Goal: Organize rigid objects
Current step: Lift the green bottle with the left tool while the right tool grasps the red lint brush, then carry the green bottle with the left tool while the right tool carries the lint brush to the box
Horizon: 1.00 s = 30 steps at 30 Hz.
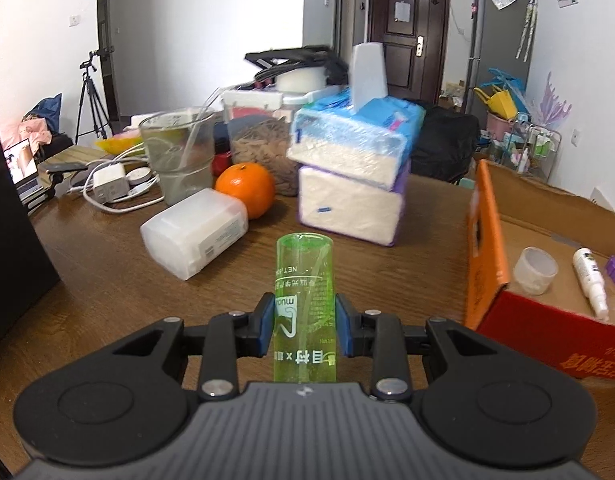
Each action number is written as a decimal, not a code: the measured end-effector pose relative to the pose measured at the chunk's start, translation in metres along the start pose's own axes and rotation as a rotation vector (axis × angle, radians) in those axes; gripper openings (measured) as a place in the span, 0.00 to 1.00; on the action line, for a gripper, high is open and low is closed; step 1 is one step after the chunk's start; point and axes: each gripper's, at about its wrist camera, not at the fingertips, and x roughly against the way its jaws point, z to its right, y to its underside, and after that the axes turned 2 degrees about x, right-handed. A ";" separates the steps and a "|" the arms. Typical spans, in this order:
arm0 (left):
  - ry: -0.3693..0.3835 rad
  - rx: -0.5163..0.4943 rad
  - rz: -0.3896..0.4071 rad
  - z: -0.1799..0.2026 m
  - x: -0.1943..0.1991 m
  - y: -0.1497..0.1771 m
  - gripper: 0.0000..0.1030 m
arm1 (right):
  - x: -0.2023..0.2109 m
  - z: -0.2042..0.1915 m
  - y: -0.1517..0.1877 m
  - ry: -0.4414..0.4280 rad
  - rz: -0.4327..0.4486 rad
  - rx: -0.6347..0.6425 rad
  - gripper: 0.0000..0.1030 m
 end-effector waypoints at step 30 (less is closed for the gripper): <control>0.069 -0.039 -0.004 0.036 0.009 0.000 0.31 | -0.025 0.007 0.000 0.043 -0.065 -0.118 0.54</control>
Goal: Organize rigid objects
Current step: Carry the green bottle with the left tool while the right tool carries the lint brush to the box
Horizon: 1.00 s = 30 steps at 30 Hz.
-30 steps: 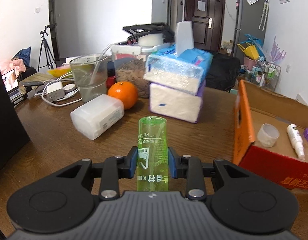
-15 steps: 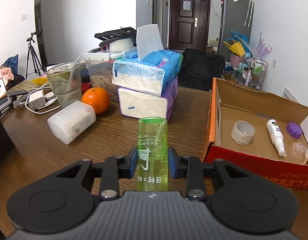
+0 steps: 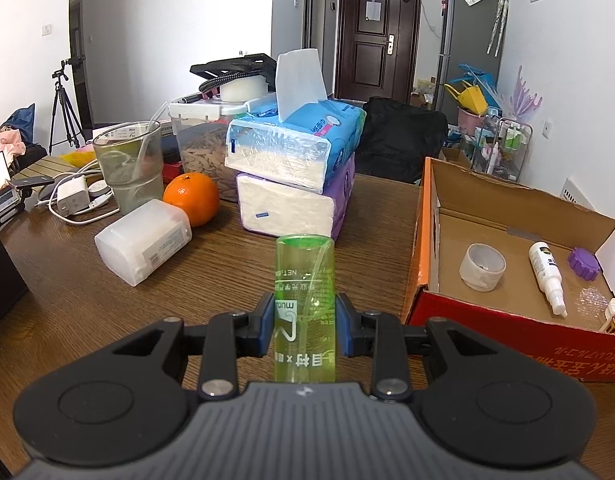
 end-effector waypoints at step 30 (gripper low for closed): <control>0.151 0.016 0.017 -0.001 0.059 0.011 0.31 | 0.132 0.016 0.055 -0.154 0.147 0.017 0.53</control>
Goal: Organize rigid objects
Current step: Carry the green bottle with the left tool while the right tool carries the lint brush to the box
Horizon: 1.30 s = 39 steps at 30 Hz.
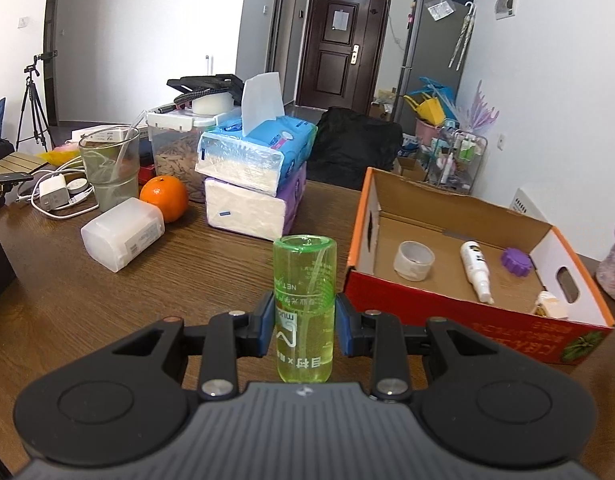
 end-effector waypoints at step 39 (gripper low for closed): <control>0.146 -0.077 0.026 0.025 0.113 0.053 0.31 | 0.176 -0.049 0.093 -0.300 0.059 0.229 0.54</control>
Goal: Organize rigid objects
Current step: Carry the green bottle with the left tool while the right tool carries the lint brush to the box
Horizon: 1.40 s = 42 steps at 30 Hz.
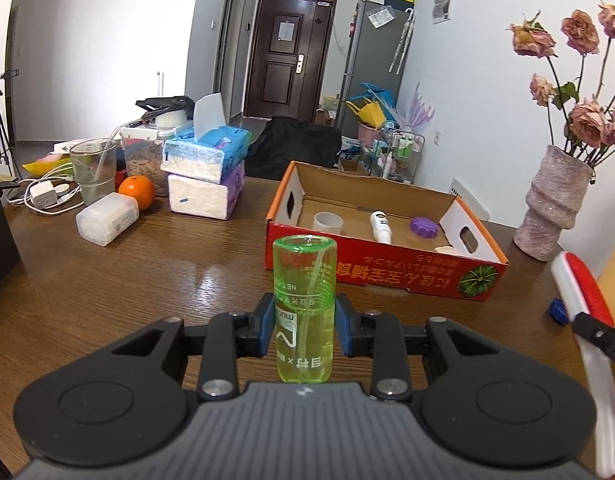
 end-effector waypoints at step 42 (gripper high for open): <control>0.016 0.005 0.043 0.042 -0.055 -0.048 0.31 | -0.061 -0.068 -0.020 -0.122 -0.036 0.066 0.53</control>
